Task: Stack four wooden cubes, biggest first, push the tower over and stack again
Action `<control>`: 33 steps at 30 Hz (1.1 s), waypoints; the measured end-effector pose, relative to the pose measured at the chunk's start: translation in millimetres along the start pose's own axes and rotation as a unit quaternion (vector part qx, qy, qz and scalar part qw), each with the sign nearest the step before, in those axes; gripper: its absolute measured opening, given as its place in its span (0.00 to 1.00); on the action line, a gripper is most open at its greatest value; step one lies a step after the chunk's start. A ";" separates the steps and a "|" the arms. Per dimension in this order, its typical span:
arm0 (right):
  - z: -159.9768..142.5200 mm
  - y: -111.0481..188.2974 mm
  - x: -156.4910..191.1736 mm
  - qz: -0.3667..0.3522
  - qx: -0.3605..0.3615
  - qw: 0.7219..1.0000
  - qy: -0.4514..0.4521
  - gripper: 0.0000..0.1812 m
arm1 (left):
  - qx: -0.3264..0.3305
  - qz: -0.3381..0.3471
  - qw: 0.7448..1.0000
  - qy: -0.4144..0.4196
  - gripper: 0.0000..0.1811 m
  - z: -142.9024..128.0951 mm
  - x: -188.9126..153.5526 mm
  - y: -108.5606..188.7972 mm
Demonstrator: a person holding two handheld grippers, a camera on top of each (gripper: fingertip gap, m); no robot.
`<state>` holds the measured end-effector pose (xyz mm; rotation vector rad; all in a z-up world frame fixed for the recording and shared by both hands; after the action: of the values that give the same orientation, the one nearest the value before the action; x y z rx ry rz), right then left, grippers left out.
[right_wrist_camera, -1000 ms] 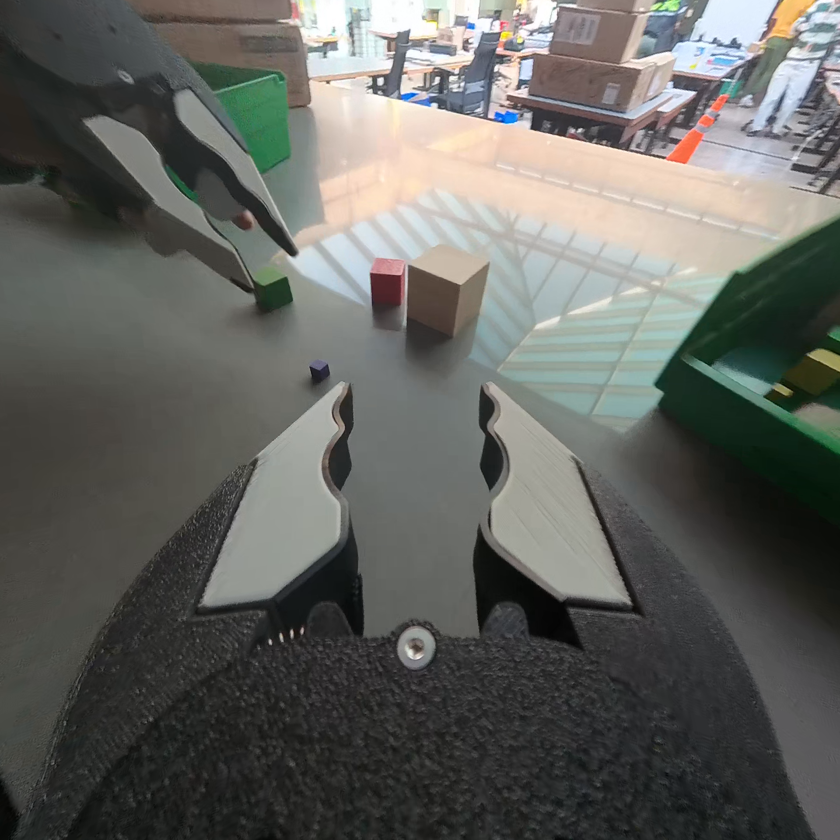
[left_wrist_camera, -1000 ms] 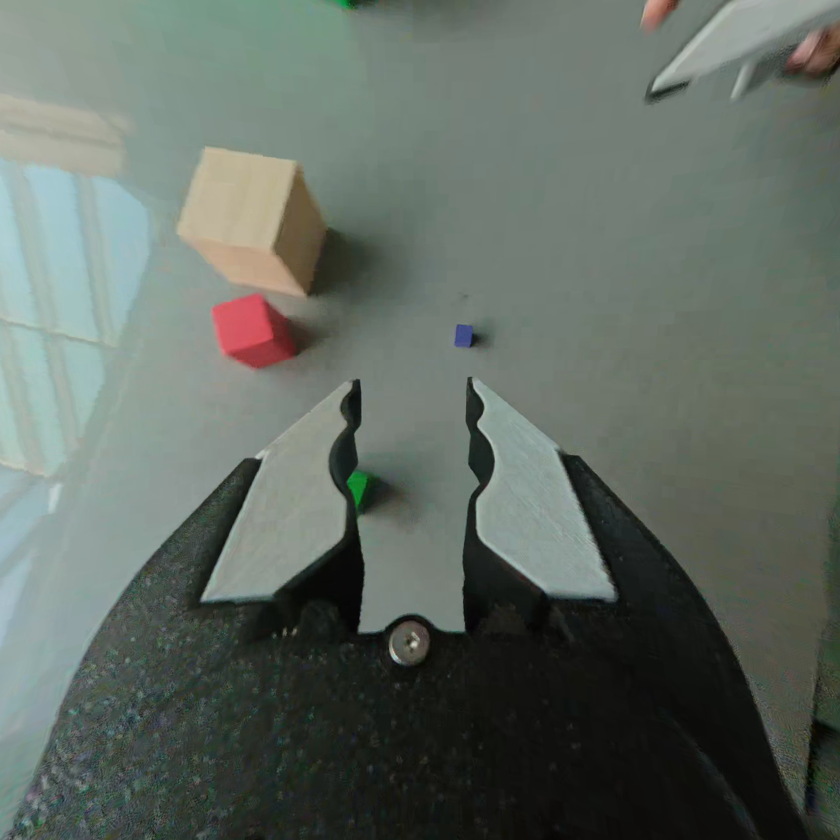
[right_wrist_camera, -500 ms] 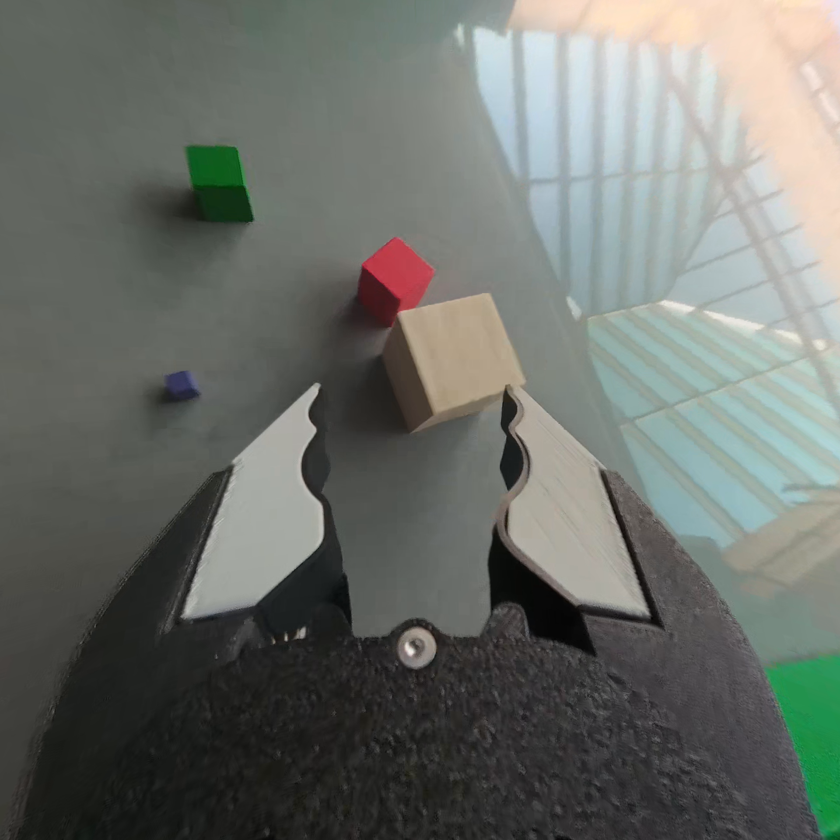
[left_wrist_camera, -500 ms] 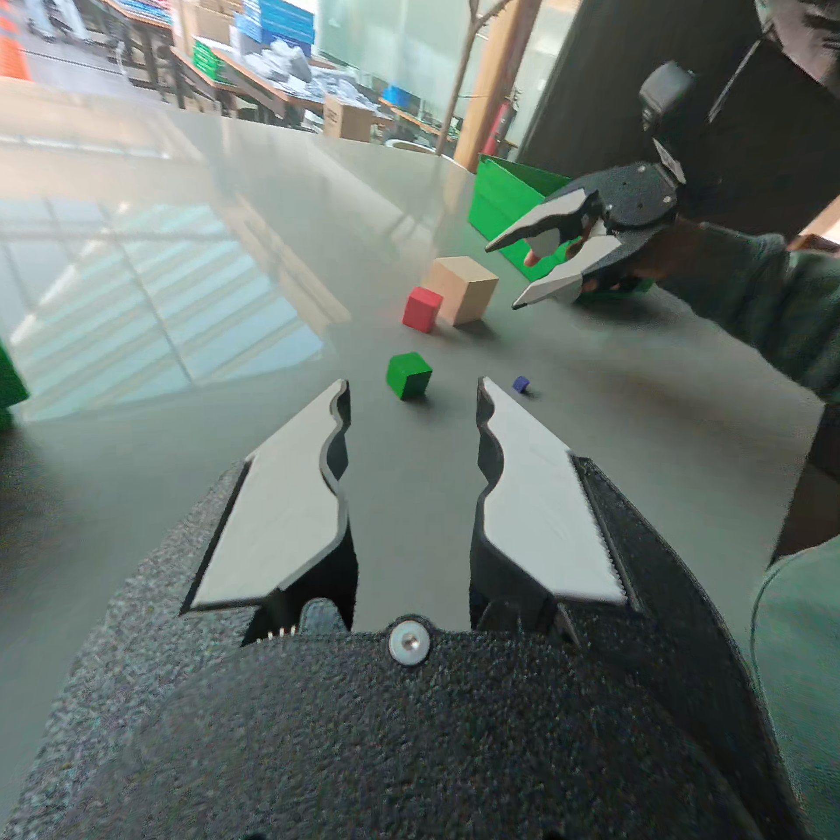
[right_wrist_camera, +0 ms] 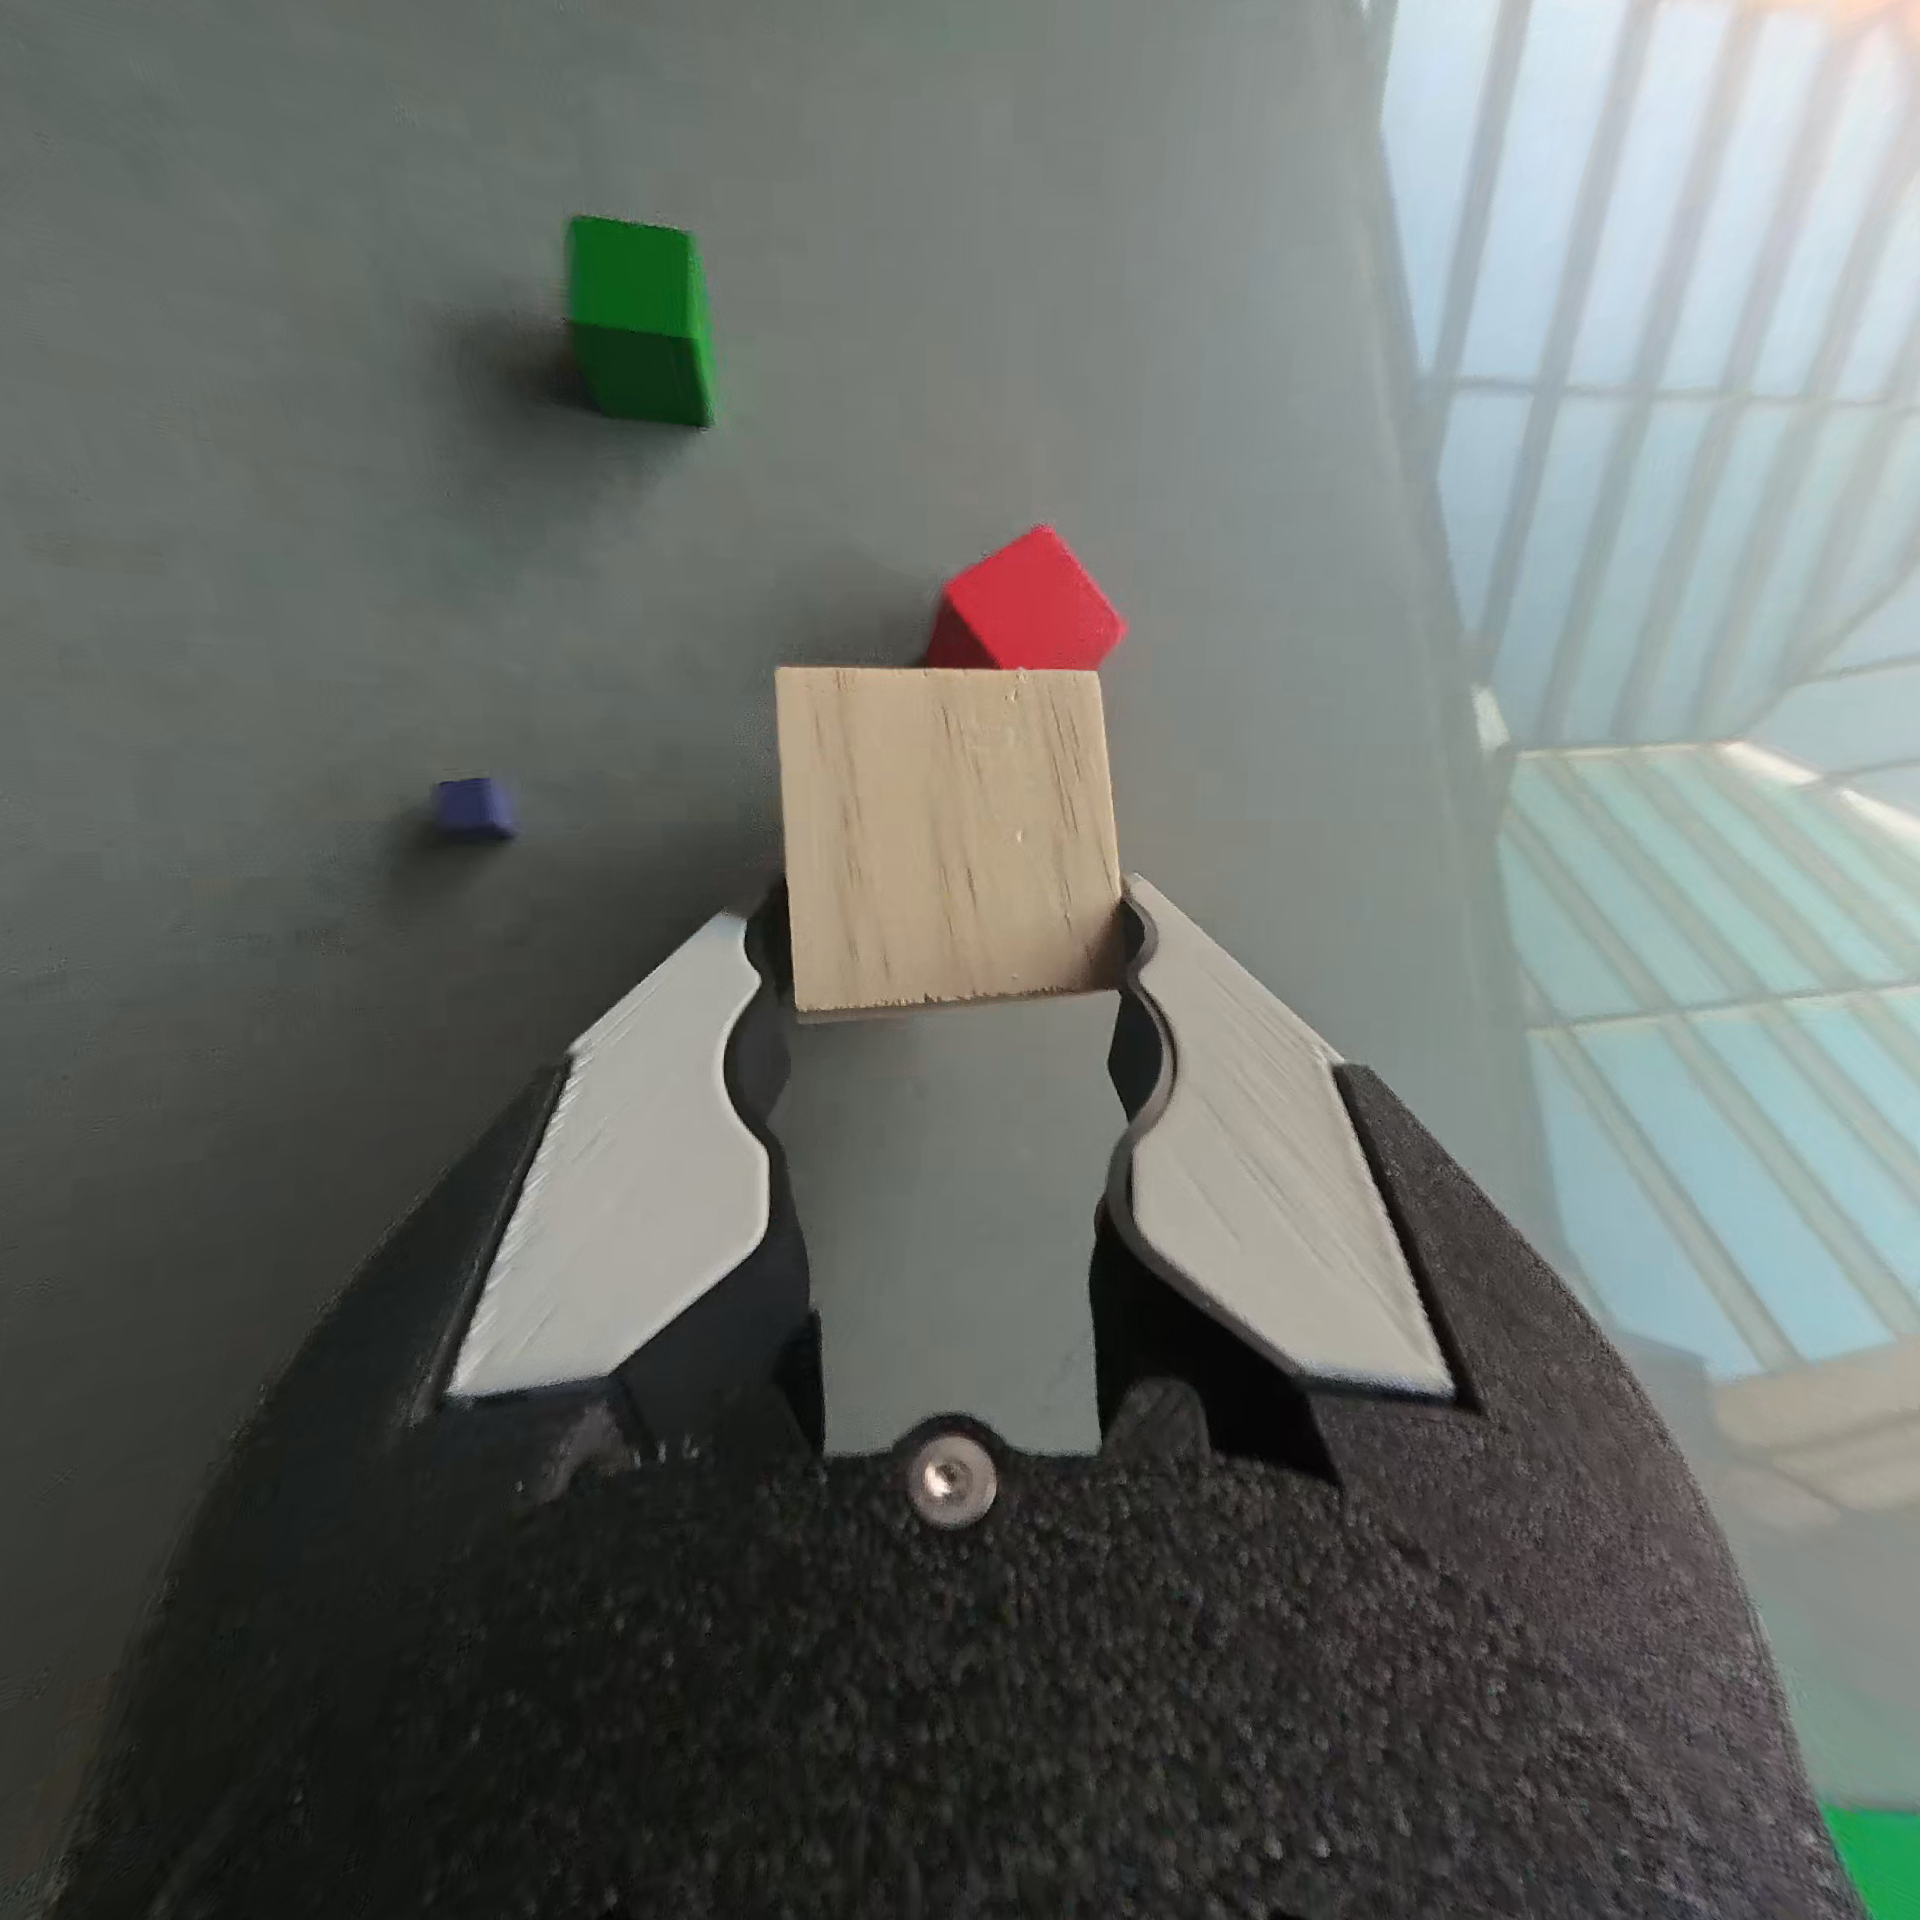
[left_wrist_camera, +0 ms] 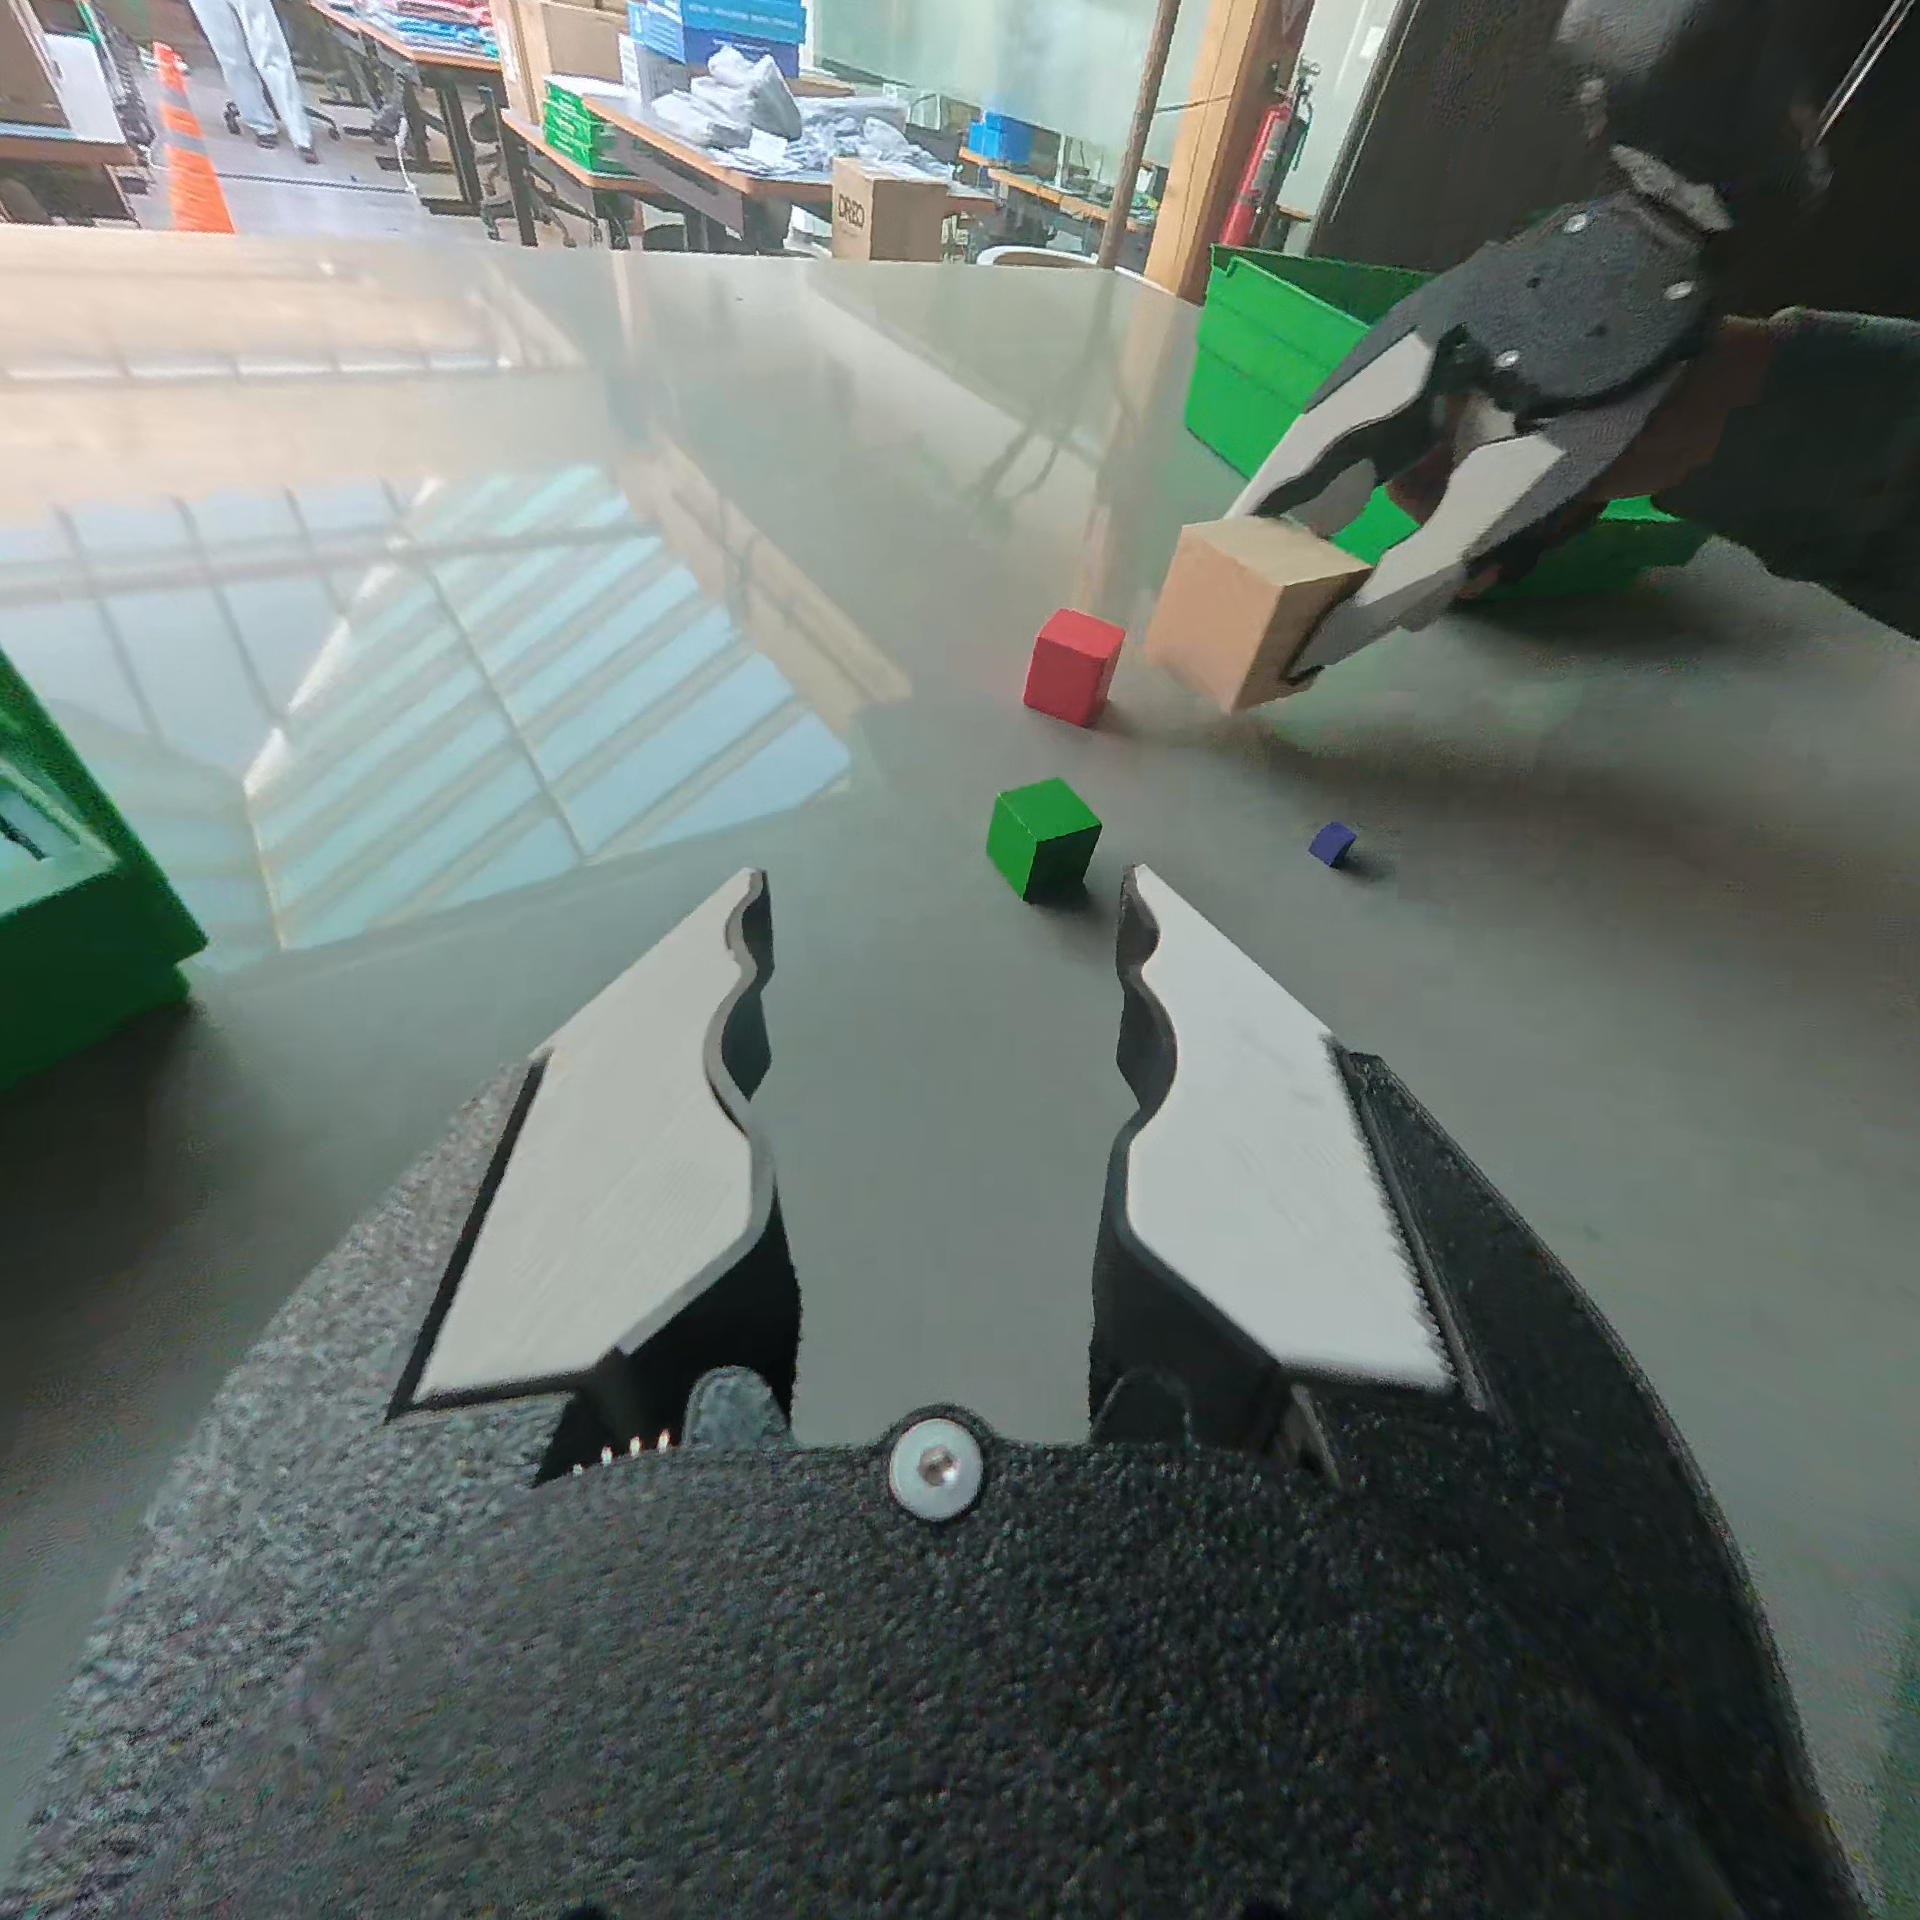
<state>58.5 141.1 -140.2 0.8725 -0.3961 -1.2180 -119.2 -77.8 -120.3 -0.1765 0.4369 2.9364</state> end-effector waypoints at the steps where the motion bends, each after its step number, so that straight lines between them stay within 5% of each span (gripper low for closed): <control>1: 0.2 3.0 8.8 0.002 0.000 1.000 0.002 0.34 | 0.003 -0.003 1.000 -0.003 0.37 0.5 -0.3 -2.9; 13: -22.2 -3.0 38.3 0.005 0.010 1.000 -0.016 0.34 | 0.004 -0.037 0.999 -0.025 0.38 11.4 -15.1 -25.8; 15: -24.0 -4.1 40.7 0.006 0.019 1.000 -0.020 0.41 | 0.006 -0.040 0.999 -0.023 0.38 10.9 -15.7 -24.4; 21: 6.9 24.6 26.8 0.004 -0.062 0.997 -0.056 0.40 | 0.007 -0.037 0.999 -0.014 0.37 5.9 -11.7 -17.7; 25: 25.0 24.2 0.6 0.000 -0.030 1.000 0.007 0.31 | 0.000 -0.042 0.999 -0.012 0.37 7.0 -13.1 -18.3; 33: 38.6 -34.6 -22.2 0.095 0.088 0.977 0.171 0.31 | -0.025 -0.024 0.999 -0.015 0.38 10.0 -13.6 -8.2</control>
<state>2.2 144.6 -138.4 1.1474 -0.3037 -0.8446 -105.3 -69.1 -111.1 -0.1482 0.3514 2.9012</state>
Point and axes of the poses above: each gripper's, where its closed fingertips meet, y back along the fingers, z out of its top, x = y × z across the jaws, the point moved 4 cm from there along y, back along the fingers
